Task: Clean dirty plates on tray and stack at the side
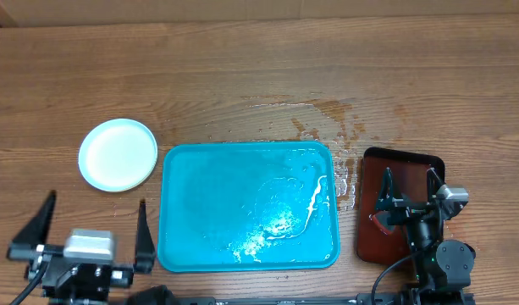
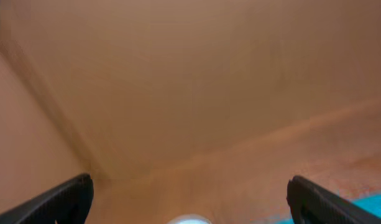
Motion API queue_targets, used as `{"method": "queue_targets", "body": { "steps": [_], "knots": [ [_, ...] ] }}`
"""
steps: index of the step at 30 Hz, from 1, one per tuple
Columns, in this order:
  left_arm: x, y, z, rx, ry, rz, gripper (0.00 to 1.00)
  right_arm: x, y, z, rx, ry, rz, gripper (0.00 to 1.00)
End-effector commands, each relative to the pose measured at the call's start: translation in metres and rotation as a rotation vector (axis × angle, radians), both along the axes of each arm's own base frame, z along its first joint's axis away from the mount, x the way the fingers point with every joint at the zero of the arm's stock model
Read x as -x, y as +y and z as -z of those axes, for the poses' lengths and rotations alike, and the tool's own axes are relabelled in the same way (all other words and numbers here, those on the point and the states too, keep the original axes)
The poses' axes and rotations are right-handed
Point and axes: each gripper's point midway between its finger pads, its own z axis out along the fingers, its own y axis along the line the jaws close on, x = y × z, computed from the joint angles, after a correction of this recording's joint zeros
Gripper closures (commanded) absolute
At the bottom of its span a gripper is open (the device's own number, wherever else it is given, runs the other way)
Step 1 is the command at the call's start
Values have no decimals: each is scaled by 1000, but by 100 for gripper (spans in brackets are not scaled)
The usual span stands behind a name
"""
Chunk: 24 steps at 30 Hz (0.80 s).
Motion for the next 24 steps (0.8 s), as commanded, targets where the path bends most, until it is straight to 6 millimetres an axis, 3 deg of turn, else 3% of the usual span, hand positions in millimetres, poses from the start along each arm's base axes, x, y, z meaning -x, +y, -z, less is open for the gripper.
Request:
{"method": "queue_targets", "body": {
  "steps": [1, 6, 11, 17, 24],
  "knots": [
    [-10, -18, -6, -134, -77, 131, 0, 0, -1, 1, -4, -5, 10, 0],
    [-28, -32, -27, -181, -280, 229, 0, 0, -1, 1, -4, -5, 10, 0],
    [-26, -38, -18, -223, -438, 253, 0, 0, -1, 1, -4, -5, 10, 0],
    [-18, -39, 29, -241, -515, 246, 0, 0, -1, 1, -4, -5, 10, 0],
    [-28, -39, 83, -225, -468, 259, 0, 0, -1, 1, -4, -5, 10, 0]
  ]
}}
